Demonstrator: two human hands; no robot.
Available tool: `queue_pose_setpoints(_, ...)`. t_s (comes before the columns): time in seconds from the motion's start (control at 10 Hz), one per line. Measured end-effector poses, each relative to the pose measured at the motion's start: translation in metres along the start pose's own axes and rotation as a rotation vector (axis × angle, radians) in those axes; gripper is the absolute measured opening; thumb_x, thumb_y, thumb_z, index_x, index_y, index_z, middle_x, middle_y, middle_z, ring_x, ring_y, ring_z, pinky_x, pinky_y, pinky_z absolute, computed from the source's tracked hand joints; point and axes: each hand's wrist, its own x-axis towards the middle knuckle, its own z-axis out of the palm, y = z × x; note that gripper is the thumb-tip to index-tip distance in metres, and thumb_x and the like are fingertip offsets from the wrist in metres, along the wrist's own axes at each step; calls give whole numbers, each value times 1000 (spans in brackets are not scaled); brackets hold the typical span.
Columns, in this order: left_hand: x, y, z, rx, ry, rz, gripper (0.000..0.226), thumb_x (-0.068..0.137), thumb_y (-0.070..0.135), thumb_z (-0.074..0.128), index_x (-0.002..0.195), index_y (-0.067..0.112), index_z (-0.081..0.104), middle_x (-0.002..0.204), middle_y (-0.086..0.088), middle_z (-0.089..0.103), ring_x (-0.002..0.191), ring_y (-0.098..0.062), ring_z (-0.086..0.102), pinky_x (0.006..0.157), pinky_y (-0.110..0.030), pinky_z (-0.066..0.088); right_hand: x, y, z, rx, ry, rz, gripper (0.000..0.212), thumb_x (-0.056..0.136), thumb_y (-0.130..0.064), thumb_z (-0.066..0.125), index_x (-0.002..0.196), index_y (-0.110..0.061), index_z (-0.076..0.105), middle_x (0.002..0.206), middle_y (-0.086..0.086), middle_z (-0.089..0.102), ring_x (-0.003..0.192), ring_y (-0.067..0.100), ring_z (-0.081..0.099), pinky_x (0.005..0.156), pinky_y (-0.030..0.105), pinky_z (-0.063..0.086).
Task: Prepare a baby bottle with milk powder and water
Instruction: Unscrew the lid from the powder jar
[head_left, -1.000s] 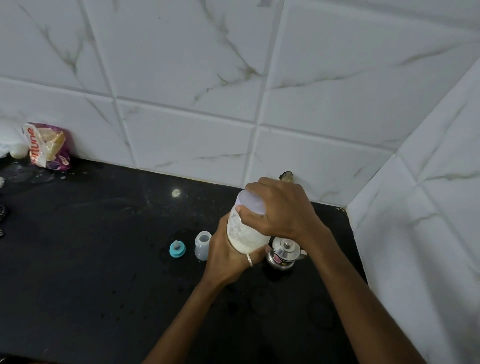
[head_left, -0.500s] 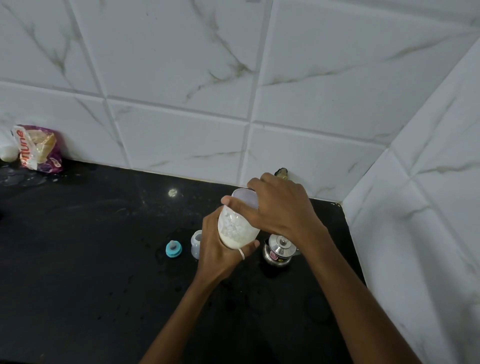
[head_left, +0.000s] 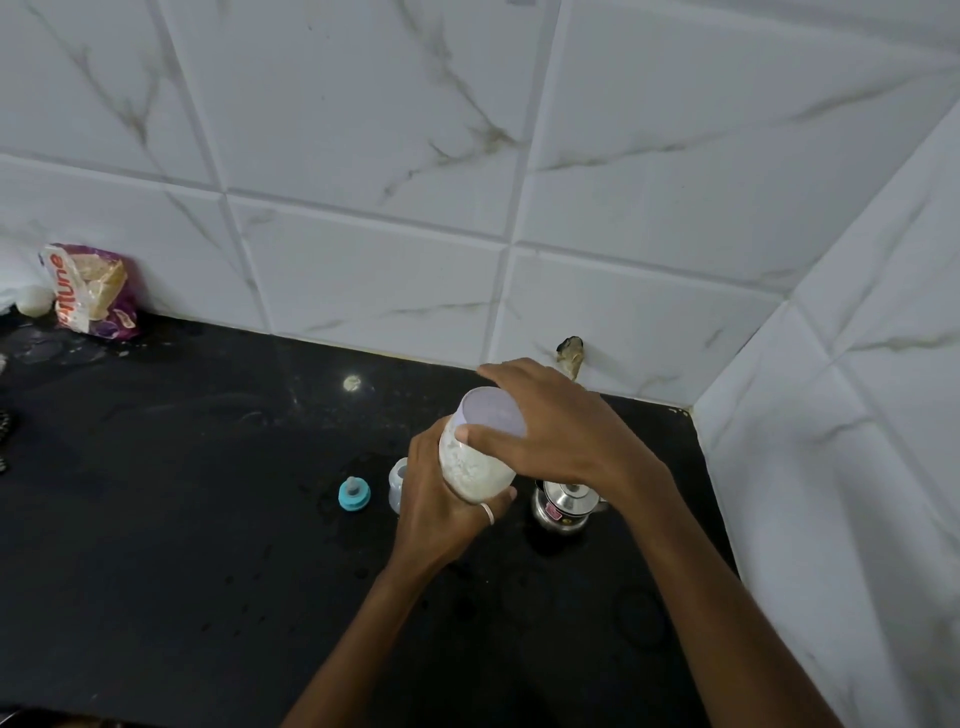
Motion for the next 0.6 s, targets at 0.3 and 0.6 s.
queue_pose_setpoints(0.3,-14,3,-3,-76,-281,151,79,63,32,92,133,26,56,130,2,63,120,-8,60,105,-21,47,2,-1,11,27,-91,-70,66,90,-43,64,152,-33,43,156,-11,44,141,14,40,113,36,37)
queue_pose_setpoints(0.6,-19,-6,-16,252,-224,760,82,53,68,81,125,49,47,129,0,59,119,-16,58,101,-34,50,-12,-17,16,-228,68,199,91,79,-92,33,142,-27,48,137,-5,59,120,19,59,90,37,46)
